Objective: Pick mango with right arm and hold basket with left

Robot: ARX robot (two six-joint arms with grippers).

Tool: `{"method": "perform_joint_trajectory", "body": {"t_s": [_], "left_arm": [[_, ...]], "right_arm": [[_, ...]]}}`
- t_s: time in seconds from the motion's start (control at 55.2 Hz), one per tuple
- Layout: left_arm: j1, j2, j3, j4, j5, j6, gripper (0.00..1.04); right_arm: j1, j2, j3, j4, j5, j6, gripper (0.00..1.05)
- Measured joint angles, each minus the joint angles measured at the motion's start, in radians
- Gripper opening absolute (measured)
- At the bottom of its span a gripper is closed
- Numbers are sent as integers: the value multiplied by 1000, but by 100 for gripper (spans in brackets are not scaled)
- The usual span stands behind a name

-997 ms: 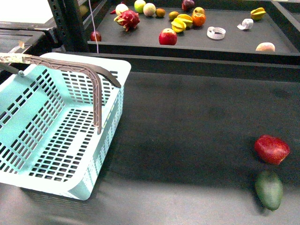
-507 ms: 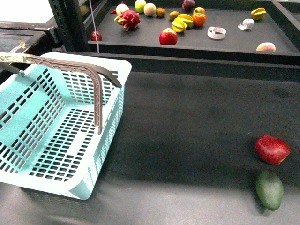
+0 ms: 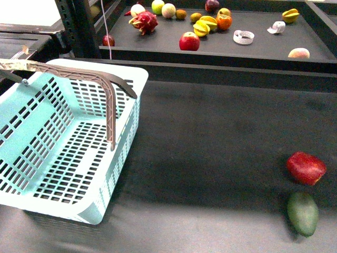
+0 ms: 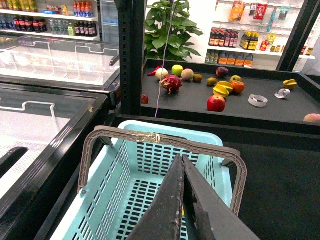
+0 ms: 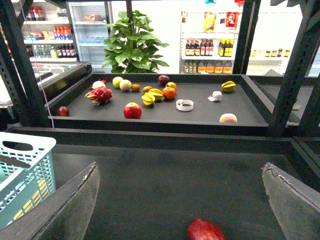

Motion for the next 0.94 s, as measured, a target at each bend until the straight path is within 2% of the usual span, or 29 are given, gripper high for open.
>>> {"method": "perform_joint_trajectory", "body": {"t_s": [0.616, 0.707, 0.942], "left_arm": [[0, -257, 0, -254, 0, 2, 2], [0, -386, 0, -411, 0, 3, 2], [0, -420, 0, -424, 0, 3, 2]], "right_arm": [[0, 0, 0, 0, 0, 0, 97], [0, 0, 0, 0, 0, 0, 97], [0, 0, 0, 0, 0, 0, 97]]}}
